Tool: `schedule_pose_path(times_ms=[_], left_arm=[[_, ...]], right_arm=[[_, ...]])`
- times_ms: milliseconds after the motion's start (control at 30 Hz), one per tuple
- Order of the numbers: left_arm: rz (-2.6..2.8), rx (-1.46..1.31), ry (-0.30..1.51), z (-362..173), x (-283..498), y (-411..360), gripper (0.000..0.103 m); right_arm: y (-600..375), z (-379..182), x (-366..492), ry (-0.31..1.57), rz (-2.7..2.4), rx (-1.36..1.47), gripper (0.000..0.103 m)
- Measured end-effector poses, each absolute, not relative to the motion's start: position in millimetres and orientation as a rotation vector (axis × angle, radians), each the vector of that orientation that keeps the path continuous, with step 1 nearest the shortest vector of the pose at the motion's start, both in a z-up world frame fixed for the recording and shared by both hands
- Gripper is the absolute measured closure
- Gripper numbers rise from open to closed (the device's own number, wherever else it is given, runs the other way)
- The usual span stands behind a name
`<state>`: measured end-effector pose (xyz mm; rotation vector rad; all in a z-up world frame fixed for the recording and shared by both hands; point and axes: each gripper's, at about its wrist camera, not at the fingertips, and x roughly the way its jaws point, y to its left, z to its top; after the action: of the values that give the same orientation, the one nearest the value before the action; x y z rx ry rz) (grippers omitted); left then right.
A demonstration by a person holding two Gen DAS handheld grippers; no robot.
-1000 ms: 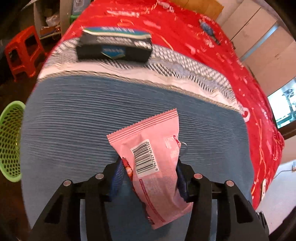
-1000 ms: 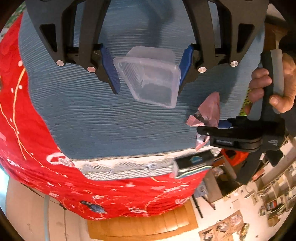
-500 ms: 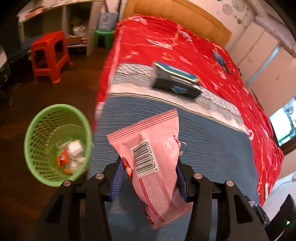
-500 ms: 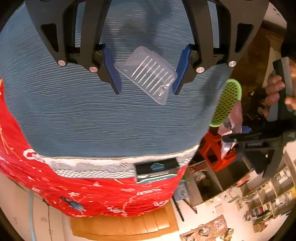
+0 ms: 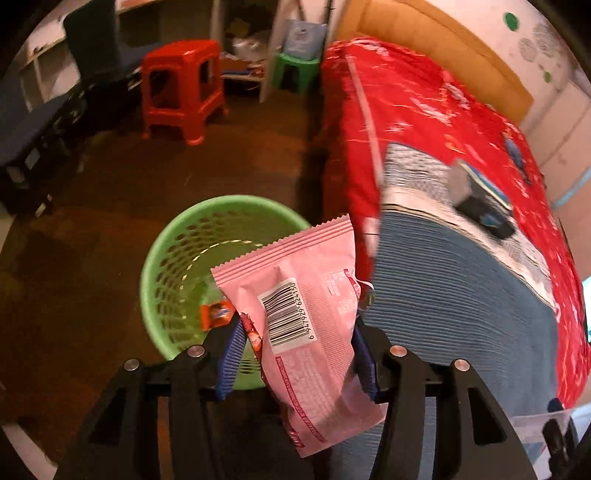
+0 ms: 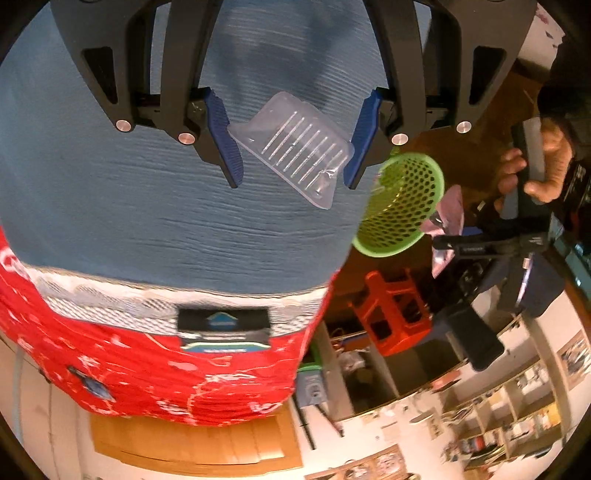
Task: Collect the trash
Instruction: 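Carry both items over the wastebasket and open both tools to drop them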
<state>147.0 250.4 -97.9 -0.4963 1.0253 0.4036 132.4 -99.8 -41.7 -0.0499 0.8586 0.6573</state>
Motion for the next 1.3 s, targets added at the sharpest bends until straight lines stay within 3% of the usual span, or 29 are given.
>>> schedule_pose_path(times_ms=[133,333,533,1300], left_arm=[[0.453,-0.513,1.052,-116,144,281,0.050],[0.486,-0.514,1.077,-138,146,311,0.039],[0.504,-0.525,1.088,-156,144,331,0.021],[0.504,-0.602,1.065,-165,75,345,0.018]], right_arm=[[-69,-43,136,0.868,0.687,-0.065,0.046],[-24,-48,144,0.885,0.737,-0.081,0.046],[17,-54,150,0.901,0.779,-0.093,0.046],[151,-89,163,1.007,0.889,-0.059,0.046]])
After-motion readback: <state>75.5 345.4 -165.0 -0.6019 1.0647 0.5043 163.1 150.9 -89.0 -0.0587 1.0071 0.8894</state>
